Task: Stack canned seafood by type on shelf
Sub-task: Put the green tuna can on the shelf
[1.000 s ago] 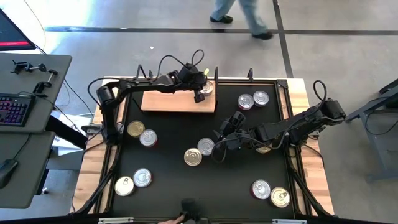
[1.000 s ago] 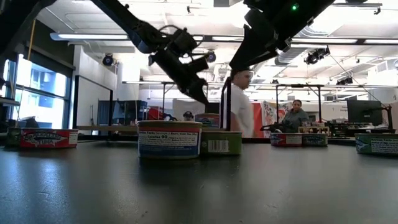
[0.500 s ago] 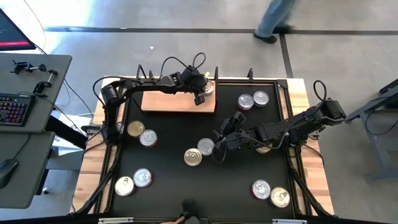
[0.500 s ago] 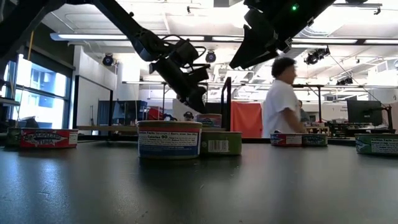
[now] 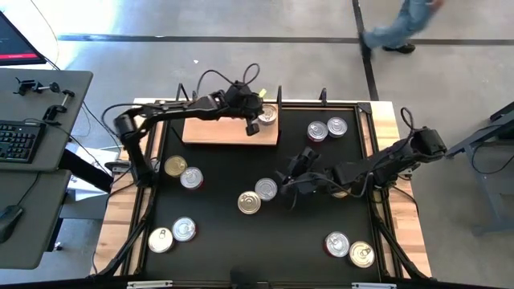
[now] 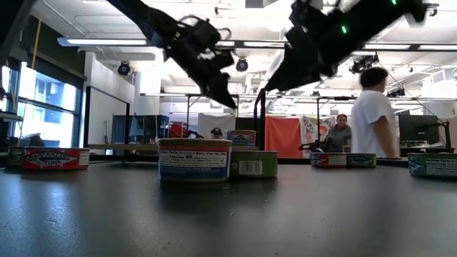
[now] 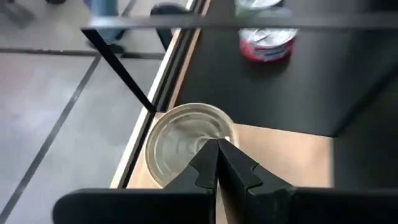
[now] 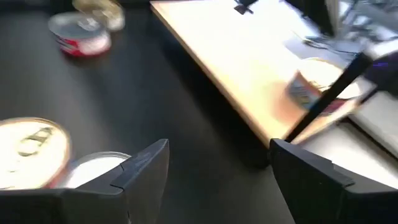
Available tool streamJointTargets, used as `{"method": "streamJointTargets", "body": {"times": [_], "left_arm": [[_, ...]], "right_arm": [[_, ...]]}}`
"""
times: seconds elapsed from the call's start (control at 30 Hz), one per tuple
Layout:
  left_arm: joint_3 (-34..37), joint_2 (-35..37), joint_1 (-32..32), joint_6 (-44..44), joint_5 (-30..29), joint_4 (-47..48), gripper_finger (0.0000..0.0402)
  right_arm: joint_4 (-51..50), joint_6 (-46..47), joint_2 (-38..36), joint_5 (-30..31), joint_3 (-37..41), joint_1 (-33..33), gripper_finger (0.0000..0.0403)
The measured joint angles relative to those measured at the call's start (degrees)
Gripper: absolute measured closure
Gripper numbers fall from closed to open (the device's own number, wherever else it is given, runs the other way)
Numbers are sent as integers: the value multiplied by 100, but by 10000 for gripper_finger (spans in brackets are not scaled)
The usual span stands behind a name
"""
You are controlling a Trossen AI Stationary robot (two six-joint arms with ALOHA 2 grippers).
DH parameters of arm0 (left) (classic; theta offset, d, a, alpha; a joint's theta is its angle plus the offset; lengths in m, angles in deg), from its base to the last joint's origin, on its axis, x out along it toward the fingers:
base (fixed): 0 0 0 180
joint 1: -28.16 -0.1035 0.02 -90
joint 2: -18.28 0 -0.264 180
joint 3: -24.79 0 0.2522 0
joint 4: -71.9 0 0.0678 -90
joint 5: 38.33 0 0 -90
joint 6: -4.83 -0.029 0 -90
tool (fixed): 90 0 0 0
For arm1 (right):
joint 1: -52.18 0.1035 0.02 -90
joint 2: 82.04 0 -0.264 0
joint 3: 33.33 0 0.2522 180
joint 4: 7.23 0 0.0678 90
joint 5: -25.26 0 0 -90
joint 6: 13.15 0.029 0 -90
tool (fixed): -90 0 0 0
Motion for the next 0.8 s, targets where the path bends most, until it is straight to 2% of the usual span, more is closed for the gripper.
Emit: {"method": "streamJointTargets", "body": {"times": [0.1, 0.2, 0.3, 0.37, 0.47, 0.6, 0.8], "left_arm": [[668, 616, 135, 434, 731, -404, 401], [1693, 1261, 480, 854, 1586, -1362, 401], [2802, 1842, 954, 1024, 1847, -2610, 401], [3453, 2120, 1279, 1061, 1865, -3416, 401], [4218, 2349, 1699, 1080, 1869, -4450, 401], [4772, 2393, 2045, 1323, 1777, -5637, 401], [4838, 2392, 2184, 1355, 1478, -5775, 401]], "right_arm": [[1615, 2, 4, -588, 801, 14, 133], [3102, -286, 4, -1267, 1410, 129, 133], [4370, -804, 7, -2145, 1772, 270, 133], [4899, -1020, 3, -2484, 1868, 333, 133], [5032, -1180, 2, -2602, 1879, 352, 133], [4997, -1260, 3, -2615, 1877, 223, 133], [4968, -1243, 4, -2593, 1877, 97, 133]]}}
